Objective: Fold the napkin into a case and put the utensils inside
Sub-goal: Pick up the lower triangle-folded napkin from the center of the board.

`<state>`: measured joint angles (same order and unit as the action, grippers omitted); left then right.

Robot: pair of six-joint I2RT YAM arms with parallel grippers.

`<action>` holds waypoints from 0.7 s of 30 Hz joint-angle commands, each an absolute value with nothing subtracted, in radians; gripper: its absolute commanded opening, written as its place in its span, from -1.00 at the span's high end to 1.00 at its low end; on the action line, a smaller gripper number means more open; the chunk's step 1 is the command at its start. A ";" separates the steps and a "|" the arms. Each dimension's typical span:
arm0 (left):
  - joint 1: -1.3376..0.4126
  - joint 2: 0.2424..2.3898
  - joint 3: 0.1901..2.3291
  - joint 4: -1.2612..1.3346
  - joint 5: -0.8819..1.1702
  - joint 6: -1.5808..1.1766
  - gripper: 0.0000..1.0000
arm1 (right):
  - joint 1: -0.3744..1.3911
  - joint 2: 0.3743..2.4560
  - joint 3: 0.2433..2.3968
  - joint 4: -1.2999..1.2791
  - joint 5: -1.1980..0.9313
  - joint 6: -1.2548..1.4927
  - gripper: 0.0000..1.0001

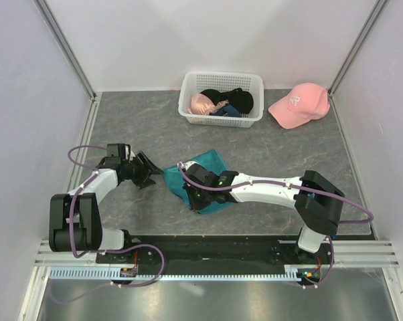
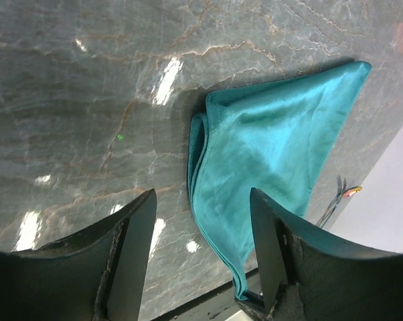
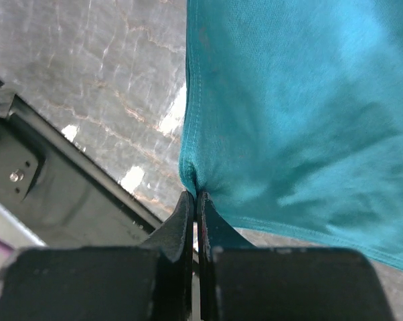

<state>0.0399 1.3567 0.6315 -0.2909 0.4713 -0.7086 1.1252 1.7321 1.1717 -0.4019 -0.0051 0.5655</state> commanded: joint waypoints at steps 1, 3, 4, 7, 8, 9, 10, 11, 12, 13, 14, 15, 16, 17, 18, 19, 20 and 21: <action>0.035 1.411 0.630 -0.195 0.522 -0.742 -0.30 | 1.101 1.663 1.112 -0.309 -0.100 0.615 1.00; 0.032 1.427 0.629 -0.180 0.515 -0.749 -0.30 | 1.085 1.648 1.088 -0.292 -0.124 0.632 1.00; 0.031 1.434 0.629 -0.166 0.514 -0.750 -0.30 | 1.078 1.628 1.078 -0.276 -0.129 0.637 1.00; 0.026 1.463 0.635 -0.155 0.506 -0.756 -0.28 | 1.051 1.583 1.042 -0.241 -0.153 0.656 1.00; 0.023 1.474 0.635 -0.152 0.503 -0.756 -0.28 | 1.043 1.572 1.028 -0.238 -0.159 0.660 1.00; 0.021 1.477 0.638 -0.144 0.500 -0.756 -0.28 | 1.028 1.563 1.023 -0.233 -0.172 0.664 1.00; 0.014 1.482 0.640 -0.141 0.499 -0.756 -0.28 | 1.023 1.548 1.017 -0.230 -0.175 0.664 1.00; 0.012 1.494 0.641 -0.138 0.494 -0.756 -0.28 | 1.014 1.543 1.016 -0.227 -0.178 0.666 1.00; 0.012 1.500 0.646 -0.137 0.492 -0.758 -0.28 | 1.011 1.539 1.012 -0.221 -0.189 0.666 1.00; -0.018 1.506 0.647 -0.133 0.491 -0.759 -0.28 | 1.005 1.539 1.012 -0.219 -0.195 0.666 1.00; -0.023 1.522 0.649 -0.126 0.489 -0.762 -0.27 | 0.999 1.539 1.012 -0.219 -0.199 0.666 1.00; -0.028 1.528 0.652 -0.121 0.489 -0.764 -0.27 | 0.997 1.536 1.011 -0.215 -0.202 0.666 1.00; -0.035 1.534 0.655 -0.120 0.488 -0.765 -0.26 | 0.997 1.534 1.006 -0.212 -0.204 0.667 1.00; -0.038 1.545 0.658 -0.120 0.488 -0.765 -0.25 | 0.991 1.532 1.003 -0.210 -0.206 0.667 1.00; -0.040 1.557 0.663 -0.117 0.480 -0.764 -0.25 | 0.986 1.525 1.002 -0.207 -0.207 0.667 1.00; -0.040 1.562 0.664 -0.117 0.477 -0.764 -0.21 | 0.985 1.520 0.997 -0.204 -0.209 0.669 1.00; -0.041 1.566 0.666 -0.115 0.474 -0.764 -0.20 | 0.979 1.516 0.994 -0.204 -0.210 0.670 1.00; -0.041 1.578 0.669 -0.112 0.469 -0.764 -0.19 | 0.976 1.509 0.993 -0.201 -0.212 0.670 1.00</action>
<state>-0.0360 1.5368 0.6502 -0.1337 0.5041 -0.7509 0.9894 1.5558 1.0065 -0.2401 -0.1871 0.6586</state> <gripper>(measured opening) 0.606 0.011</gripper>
